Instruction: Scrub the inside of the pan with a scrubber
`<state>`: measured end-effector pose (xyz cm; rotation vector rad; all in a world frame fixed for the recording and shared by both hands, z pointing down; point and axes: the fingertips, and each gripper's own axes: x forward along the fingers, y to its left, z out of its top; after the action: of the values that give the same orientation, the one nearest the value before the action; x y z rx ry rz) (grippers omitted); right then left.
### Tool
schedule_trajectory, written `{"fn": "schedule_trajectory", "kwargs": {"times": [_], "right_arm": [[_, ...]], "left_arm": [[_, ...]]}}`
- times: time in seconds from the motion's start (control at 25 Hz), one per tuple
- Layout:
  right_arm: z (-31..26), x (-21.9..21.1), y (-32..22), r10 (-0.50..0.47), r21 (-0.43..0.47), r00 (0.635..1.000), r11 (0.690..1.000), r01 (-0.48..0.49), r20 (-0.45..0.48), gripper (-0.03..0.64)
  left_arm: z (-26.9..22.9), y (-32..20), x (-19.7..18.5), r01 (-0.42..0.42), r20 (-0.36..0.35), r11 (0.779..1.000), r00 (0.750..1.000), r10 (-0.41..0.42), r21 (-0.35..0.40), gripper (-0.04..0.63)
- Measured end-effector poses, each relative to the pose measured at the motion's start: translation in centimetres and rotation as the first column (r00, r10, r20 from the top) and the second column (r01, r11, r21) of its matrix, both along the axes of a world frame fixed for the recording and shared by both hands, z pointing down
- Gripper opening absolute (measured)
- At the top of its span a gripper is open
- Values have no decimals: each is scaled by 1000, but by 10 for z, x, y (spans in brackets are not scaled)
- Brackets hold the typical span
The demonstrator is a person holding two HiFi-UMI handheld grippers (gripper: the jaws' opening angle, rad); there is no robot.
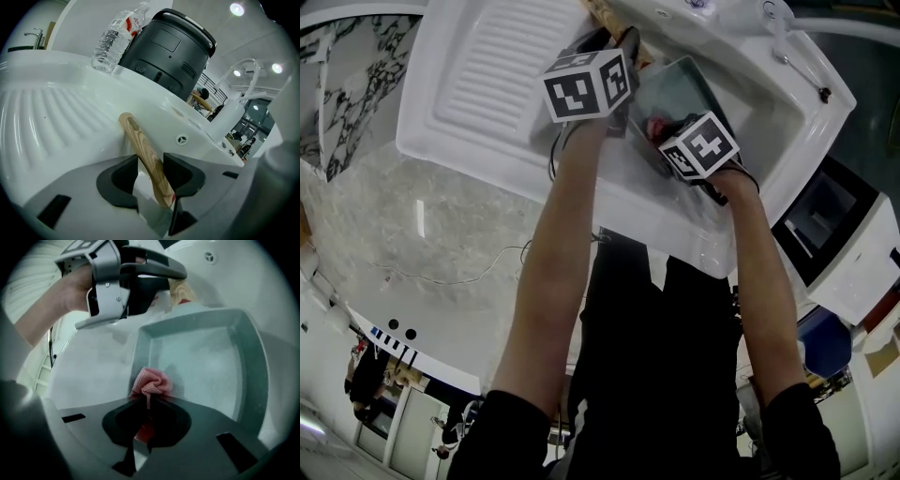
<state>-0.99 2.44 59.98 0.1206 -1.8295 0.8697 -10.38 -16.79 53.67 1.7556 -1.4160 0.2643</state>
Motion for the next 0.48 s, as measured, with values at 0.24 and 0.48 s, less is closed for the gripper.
{"fn": "schedule_trajectory", "kwargs": {"times": [0.24, 0.48], "right_arm": [[6, 26, 29, -235, -99, 966, 969, 224, -108, 32], [7, 46, 29, -320, -123, 926, 946, 301, -202, 34]], "left_arm": [[-1, 0, 0, -6, 2, 1000, 1000, 6, 11, 184], [-1, 1, 4, -54, -3, 998, 999, 54, -10, 186]]}}
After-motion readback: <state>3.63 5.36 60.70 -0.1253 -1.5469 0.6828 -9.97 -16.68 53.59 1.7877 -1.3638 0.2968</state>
